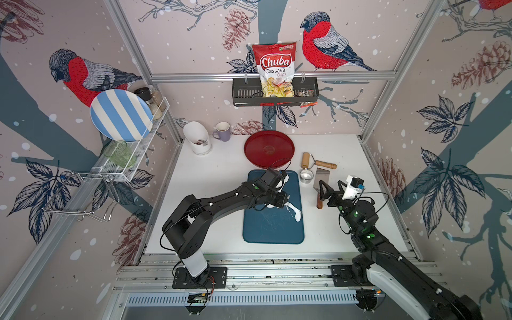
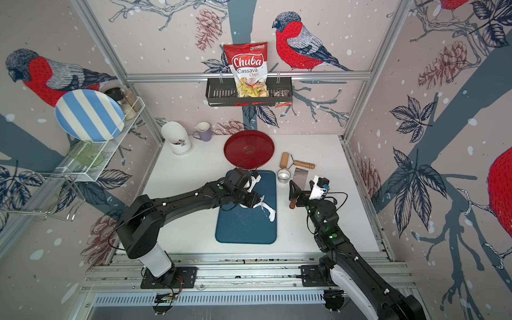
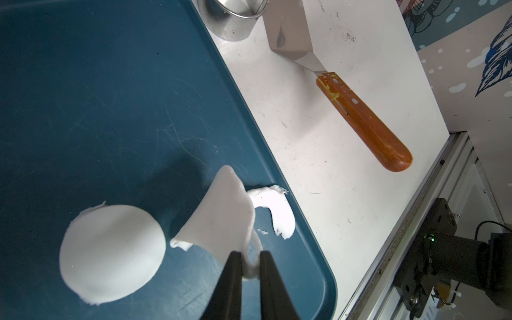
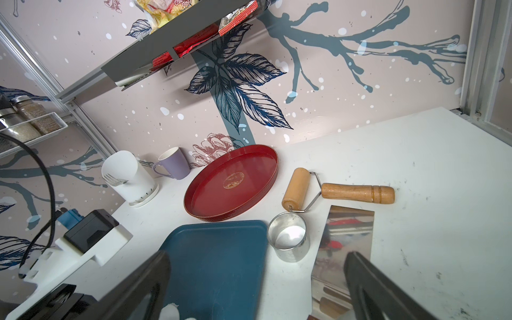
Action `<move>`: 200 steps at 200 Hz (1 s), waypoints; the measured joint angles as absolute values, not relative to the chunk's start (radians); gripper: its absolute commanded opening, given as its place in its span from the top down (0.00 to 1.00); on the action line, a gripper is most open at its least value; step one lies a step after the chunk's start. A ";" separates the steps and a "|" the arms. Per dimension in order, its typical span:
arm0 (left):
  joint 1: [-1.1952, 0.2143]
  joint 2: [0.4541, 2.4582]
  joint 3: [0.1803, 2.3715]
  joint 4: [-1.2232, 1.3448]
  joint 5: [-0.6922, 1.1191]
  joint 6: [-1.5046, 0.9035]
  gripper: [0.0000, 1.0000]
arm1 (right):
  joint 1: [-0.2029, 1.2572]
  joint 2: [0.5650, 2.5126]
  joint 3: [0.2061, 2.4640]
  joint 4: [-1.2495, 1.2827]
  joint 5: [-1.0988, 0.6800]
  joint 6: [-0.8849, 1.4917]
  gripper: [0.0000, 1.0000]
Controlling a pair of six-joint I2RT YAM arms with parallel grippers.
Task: Roll out the dumpling wrappers from the dough
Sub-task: Remove the dumpling wrapper from the work surface.
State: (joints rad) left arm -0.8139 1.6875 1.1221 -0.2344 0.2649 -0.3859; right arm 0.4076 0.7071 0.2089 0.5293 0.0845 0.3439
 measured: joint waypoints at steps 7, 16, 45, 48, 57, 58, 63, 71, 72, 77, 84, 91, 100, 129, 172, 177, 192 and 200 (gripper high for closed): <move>-0.815 1.682 1.118 -0.229 0.265 -0.386 0.83 | 0.408 0.707 0.209 0.529 0.084 0.344 0.00; -0.817 1.677 1.116 -0.228 0.265 -0.387 0.83 | 0.408 0.707 0.209 0.529 0.084 0.344 0.00; -0.819 1.649 1.112 -0.225 0.258 -0.394 0.84 | 0.408 0.706 0.209 0.529 0.084 0.344 0.00; -0.819 1.645 1.112 -0.224 0.258 -0.394 0.84 | 0.408 0.706 0.209 0.529 0.084 0.344 0.00; -0.819 1.638 1.115 -0.224 0.256 -0.397 0.84 | 0.408 0.706 0.209 0.530 0.084 0.344 0.00; -0.819 1.637 1.116 -0.224 0.255 -0.397 0.84 | 0.408 0.706 0.209 0.529 0.084 0.344 0.00; -0.819 1.635 1.119 -0.224 0.250 -0.399 0.84 | 0.408 0.706 0.209 0.529 0.084 0.344 0.00; -0.819 1.633 1.127 -0.223 0.237 -0.410 0.84 | 0.408 0.705 0.209 0.529 0.084 0.344 0.00; -0.819 1.633 1.129 -0.223 0.235 -0.411 0.84 | 0.408 0.705 0.209 0.529 0.084 0.344 0.00; -0.819 1.631 1.134 -0.222 0.233 -0.414 0.84 | 0.408 0.704 0.209 0.529 0.084 0.344 0.00; -0.819 1.631 1.143 -0.221 0.232 -0.415 0.84 | 0.408 0.703 0.209 0.529 0.084 0.344 0.00; -0.819 1.631 1.154 -0.221 0.232 -0.415 0.84 | 0.408 0.701 0.209 0.529 0.084 0.344 0.00; -0.819 1.631 1.168 -0.221 0.232 -0.418 0.84 | 0.408 0.700 0.209 0.529 0.085 0.344 0.00; -0.819 1.644 1.226 -0.222 0.229 -0.422 0.84 | 0.408 0.692 0.208 0.529 0.089 0.344 0.00; -0.819 1.674 1.309 -0.240 0.210 -0.421 0.83 | 0.406 0.677 0.204 0.529 0.096 0.344 0.00; -0.819 1.678 1.317 -0.244 0.204 -0.421 0.83 | 0.406 0.676 0.204 0.529 0.096 0.344 0.00; -0.819 1.690 1.339 -0.252 0.191 -0.421 0.83 | 0.406 0.672 0.204 0.529 0.097 0.344 0.00; -0.817 1.697 1.349 -0.258 0.178 -0.421 0.83 | 0.406 0.670 0.204 0.529 0.097 0.344 0.00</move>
State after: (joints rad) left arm -0.8165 1.6966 1.3495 -0.2584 0.1780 -0.4213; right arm 0.4057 0.6697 0.2035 0.5289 0.0967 0.3443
